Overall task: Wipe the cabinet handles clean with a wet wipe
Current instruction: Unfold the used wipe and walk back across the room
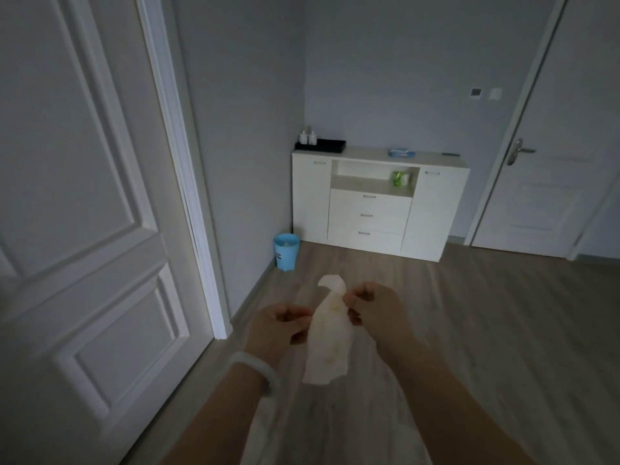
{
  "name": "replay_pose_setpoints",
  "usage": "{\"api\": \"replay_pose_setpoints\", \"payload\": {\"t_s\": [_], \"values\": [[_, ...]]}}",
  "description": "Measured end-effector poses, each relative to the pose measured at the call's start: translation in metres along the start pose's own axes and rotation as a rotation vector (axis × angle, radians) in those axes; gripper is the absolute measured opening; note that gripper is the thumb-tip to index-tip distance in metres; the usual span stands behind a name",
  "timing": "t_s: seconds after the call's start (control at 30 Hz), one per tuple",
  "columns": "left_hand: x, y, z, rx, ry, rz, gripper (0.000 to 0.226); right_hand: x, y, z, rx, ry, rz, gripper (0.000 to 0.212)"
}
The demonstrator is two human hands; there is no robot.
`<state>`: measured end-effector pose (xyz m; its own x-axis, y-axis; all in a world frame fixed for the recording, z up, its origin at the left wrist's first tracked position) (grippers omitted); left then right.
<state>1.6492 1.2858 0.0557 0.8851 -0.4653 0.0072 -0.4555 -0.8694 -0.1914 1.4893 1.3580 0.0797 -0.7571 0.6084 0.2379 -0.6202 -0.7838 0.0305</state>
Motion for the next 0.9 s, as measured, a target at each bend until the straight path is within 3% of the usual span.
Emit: {"api": "replay_pose_setpoints", "payload": {"t_s": [0.1, 0.23, 0.53, 0.63, 0.73, 0.77, 0.87, 0.9], "values": [[0.001, 0.096, -0.006, 0.025, -0.091, 0.117, 0.024, -0.033, 0.095, 0.004, -0.013, 0.065, 0.068, 0.007], [0.001, 0.225, -0.029, 0.041, 0.062, 0.163, 0.026, -0.062, 0.216, 0.016, -0.047, 0.092, 0.140, 0.007], [-0.011, 0.475, -0.075, 0.133, -0.001, -0.003, 0.009, -0.064, 0.451, 0.006, -0.035, 0.220, -0.115, 0.004], [-0.024, 0.565, -0.084, 0.150, -0.047, -0.022, 0.012, -0.074, 0.538, -0.003, 0.163, 0.001, -0.069, 0.018], [-0.045, 0.655, -0.097, 0.212, -0.218, 0.022, 0.012, -0.094, 0.628, -0.016, 0.337, -0.319, 0.105, 0.021], [-0.052, 0.683, -0.101, 0.226, -0.243, 0.028, 0.017, -0.100, 0.657, -0.022, 0.365, -0.399, 0.162, 0.019], [-0.061, 0.766, -0.107, 0.209, -0.211, 0.002, 0.068, -0.118, 0.744, -0.028, 0.414, -0.483, 0.300, 0.028], [-0.058, 0.792, -0.107, 0.221, -0.198, -0.025, 0.066, -0.126, 0.772, -0.029, 0.393, -0.489, 0.337, 0.028]]}}
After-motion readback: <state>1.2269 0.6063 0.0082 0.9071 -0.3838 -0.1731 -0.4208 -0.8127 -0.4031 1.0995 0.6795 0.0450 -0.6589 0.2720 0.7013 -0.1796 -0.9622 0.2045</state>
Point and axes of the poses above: each hand's wrist, its own y-axis towards the middle knuckle, its own x-axis out of the back of the hand, z = x × y, the point moved 2 cm from there along y, towards the middle knuckle, and after that the axes turned 4 degrees about x, right-handed, at the moved point
